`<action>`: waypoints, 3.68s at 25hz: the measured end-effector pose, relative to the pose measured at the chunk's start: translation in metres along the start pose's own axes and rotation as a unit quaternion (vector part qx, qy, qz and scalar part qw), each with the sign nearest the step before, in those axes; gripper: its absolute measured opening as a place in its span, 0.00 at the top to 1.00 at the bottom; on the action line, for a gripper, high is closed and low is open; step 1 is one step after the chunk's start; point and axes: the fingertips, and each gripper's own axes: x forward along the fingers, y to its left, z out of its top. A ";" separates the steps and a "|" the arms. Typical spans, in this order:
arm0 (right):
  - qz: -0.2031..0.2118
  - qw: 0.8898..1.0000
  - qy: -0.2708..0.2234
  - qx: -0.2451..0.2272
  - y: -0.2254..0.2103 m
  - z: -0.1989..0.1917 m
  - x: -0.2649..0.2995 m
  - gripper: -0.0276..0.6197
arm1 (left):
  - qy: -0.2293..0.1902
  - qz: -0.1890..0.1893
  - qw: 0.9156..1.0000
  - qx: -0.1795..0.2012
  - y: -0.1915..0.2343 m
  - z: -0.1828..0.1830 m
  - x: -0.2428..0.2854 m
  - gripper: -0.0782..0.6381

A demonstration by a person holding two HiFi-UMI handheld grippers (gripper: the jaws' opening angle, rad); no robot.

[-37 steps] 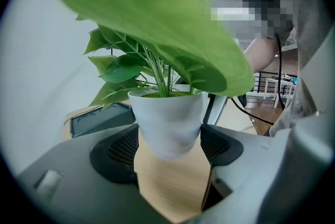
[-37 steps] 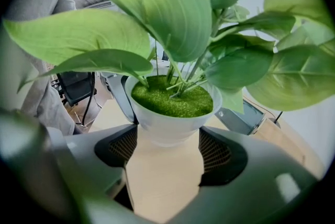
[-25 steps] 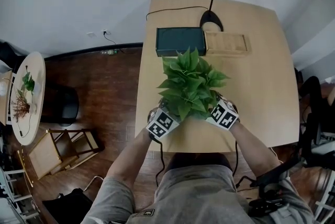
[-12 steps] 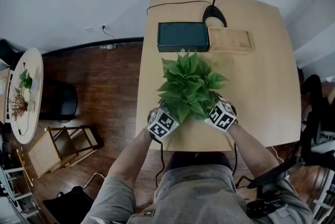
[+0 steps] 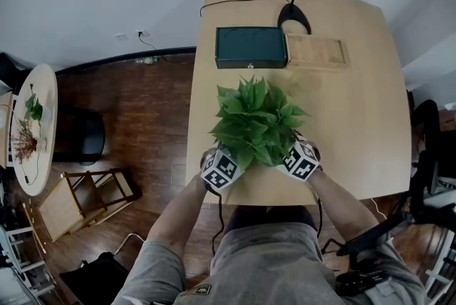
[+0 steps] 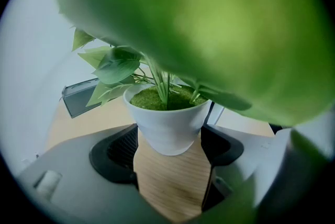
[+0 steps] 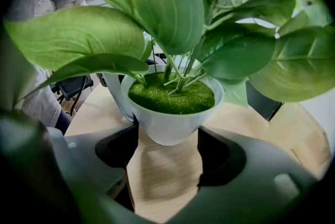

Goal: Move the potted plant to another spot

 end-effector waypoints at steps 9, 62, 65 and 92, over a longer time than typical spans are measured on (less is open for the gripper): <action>-0.001 1.000 0.002 -0.005 -0.001 0.001 0.001 0.40 | 0.001 -0.001 1.000 -0.002 0.001 -0.001 0.000 0.37; 0.009 0.981 -0.193 0.022 0.111 0.017 -0.172 0.67 | -0.131 0.262 0.942 -0.164 -0.144 0.074 -0.130 0.89; -0.016 0.978 -0.206 0.028 0.120 0.028 -0.185 0.71 | -0.144 0.245 0.945 -0.161 -0.155 0.078 -0.141 0.89; -0.086 0.931 -0.348 0.067 0.194 0.106 -0.298 0.95 | -0.304 0.175 0.927 -0.136 -0.222 0.179 -0.229 0.89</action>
